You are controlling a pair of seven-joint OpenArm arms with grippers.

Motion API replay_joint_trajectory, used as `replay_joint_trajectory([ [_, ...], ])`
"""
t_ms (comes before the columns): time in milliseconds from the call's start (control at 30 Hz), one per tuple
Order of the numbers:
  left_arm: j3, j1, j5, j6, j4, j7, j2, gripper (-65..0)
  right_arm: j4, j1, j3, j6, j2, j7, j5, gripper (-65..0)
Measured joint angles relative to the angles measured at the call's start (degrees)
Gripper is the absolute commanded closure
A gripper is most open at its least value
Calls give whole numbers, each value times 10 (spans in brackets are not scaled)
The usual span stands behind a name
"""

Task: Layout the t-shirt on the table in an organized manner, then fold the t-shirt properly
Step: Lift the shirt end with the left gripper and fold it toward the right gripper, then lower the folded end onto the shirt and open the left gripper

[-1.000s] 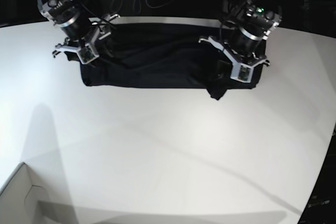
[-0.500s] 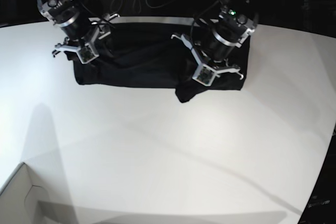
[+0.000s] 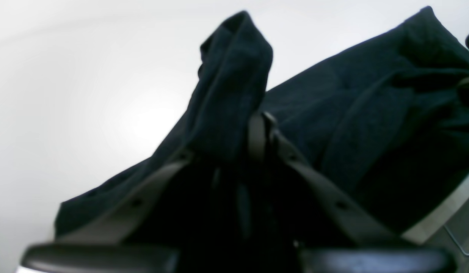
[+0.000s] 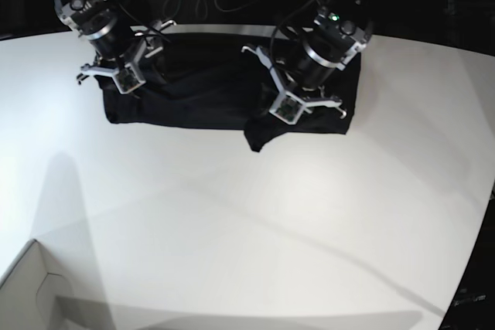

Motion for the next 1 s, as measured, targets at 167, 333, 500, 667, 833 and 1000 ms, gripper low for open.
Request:
replay_joint_trajectory([
  [167,0,0,0,0,0,0,0,-224,0,-2,0,0,0,0,0,-330],
  [333,0,1,-1,-2,3,0,0,-262,0,-2,0,0,0,0,0,-330],
  [500,-1,4,-5,-2,37,-5,0,-261,0,-2,0,0,0,0,0,-330],
  [667,-60,4,-7,-7,48,-3,9,-217,0,-2,0,0,0,0,0,-329],
  [833,-105,4,-3,3,10,-1,10,-110,0,0,0,0,0,0,0,-329],
  [1000,-117,30,-4,-2,-16,-1,10,-15,0,0,0,0,0,0,0,-329],
])
